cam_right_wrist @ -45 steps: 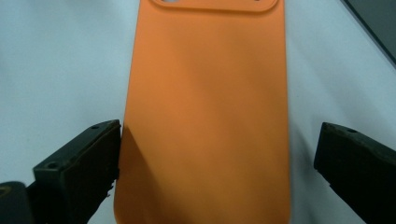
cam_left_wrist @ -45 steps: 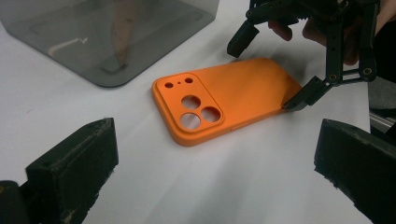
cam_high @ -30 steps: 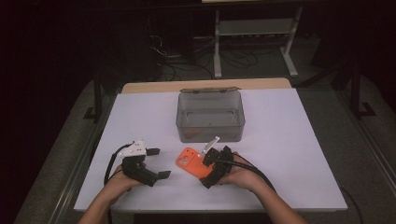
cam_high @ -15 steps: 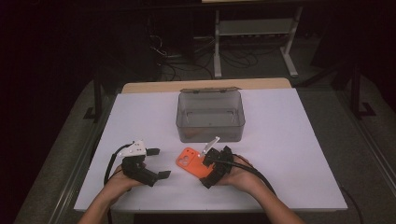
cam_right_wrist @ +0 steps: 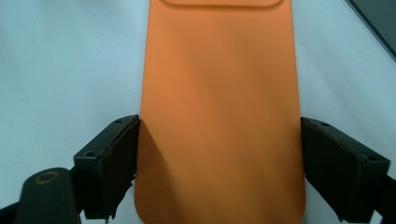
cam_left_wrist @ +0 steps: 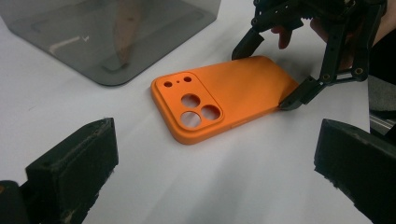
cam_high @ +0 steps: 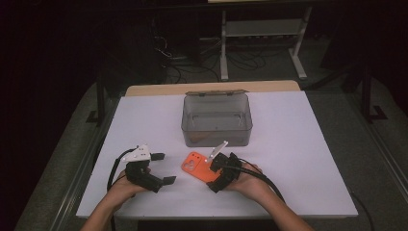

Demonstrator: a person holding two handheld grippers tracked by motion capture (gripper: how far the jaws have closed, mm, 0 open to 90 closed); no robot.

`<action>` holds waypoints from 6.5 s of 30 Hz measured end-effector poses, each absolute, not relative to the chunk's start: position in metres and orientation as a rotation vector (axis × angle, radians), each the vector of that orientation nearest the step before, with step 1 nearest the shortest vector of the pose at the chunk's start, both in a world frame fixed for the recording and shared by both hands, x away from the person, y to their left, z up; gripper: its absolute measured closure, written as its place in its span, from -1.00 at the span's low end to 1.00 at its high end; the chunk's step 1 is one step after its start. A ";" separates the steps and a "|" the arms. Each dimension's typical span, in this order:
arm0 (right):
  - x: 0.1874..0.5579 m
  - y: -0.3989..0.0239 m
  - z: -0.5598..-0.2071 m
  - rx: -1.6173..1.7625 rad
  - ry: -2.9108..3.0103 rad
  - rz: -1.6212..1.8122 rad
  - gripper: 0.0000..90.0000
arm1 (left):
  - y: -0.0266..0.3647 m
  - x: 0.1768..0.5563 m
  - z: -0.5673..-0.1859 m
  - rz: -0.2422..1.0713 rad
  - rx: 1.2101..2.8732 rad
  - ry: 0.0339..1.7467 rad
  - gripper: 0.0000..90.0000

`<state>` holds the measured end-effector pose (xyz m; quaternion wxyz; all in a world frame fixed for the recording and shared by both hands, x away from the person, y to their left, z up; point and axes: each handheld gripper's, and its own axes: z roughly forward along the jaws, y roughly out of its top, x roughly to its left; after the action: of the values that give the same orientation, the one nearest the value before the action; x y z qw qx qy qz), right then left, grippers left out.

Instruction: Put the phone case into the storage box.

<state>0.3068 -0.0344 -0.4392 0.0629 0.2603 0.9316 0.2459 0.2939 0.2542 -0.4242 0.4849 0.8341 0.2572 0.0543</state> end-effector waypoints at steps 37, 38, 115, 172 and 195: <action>0.314 -0.050 -0.424 0.760 2.862 0.802 -0.64 | 0.256 0.295 -0.424 0.133 2.032 0.628 -1.00; 0.314 -0.052 -0.422 0.757 2.861 0.806 -0.64 | 0.256 0.295 -0.424 0.133 2.032 0.628 -1.00; 0.325 -0.106 -0.393 0.664 2.890 0.893 -0.65 | 0.222 0.314 -0.406 0.140 2.001 0.545 -1.00; 0.326 -0.105 -0.395 0.656 2.889 0.879 -0.65 | 0.165 0.336 -0.402 0.132 1.974 0.459 -1.00; 0.326 -0.105 -0.395 0.656 2.885 0.876 -0.65 | 0.163 0.335 -0.409 0.183 2.051 0.395 -1.00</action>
<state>0.3258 -0.1054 -0.3950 0.0279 0.2125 0.9346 0.2838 0.3350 0.1629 -0.4089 0.4990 0.8478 0.1631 0.0754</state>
